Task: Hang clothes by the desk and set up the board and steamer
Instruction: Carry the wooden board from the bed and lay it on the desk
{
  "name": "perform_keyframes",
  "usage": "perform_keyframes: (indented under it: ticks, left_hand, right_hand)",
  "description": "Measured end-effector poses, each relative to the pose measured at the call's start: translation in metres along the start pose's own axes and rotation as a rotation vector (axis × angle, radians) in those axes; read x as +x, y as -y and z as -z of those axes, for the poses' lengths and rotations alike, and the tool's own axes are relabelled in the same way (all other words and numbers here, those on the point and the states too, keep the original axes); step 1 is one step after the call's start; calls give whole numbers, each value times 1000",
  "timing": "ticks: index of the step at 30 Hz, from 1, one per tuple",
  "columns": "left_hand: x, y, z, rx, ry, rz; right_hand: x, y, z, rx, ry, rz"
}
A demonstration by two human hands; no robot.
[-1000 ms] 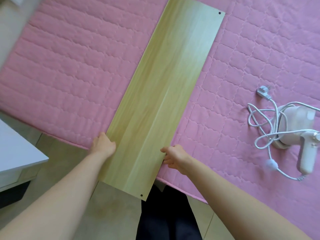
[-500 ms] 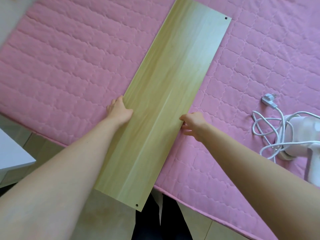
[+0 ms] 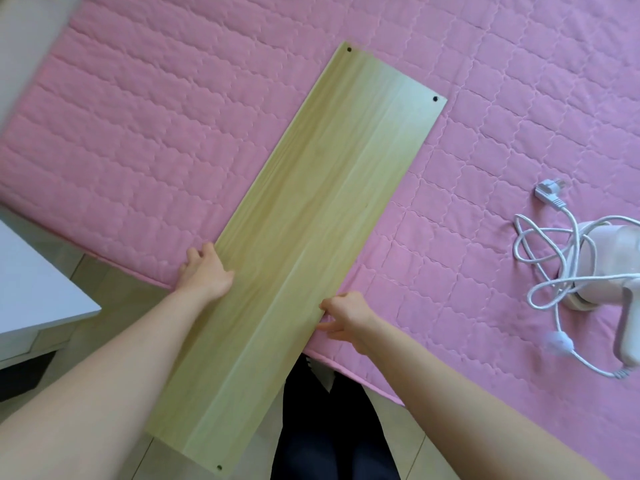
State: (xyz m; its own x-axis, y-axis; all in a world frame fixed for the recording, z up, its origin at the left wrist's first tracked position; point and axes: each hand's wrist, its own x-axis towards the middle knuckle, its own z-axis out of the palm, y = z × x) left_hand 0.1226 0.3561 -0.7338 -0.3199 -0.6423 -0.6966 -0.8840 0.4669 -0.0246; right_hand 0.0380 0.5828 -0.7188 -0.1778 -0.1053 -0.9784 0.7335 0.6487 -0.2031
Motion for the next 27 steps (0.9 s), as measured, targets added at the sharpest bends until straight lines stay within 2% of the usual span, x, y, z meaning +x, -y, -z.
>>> perform_keyframes:
  ticks: [4, 10, 18, 23, 27]
  left_hand:
    - [7, 14, 8, -18, 42, -11]
    - [27, -16, 26, -238, -31, -131]
    - [34, -20, 25, -400, -43, -28]
    - [13, -19, 29, -558, -64, -33]
    - [-21, -23, 37, -603, -151, -66]
  right_hand:
    - [2, 4, 7, -37, 17, -41]
    - [12, 43, 37, 13, -125, 58]
    - [10, 54, 33, -64, -165, 100]
    - [3, 53, 35, -354, -165, 183]
    - [-36, 72, 36, -740, -235, 346]
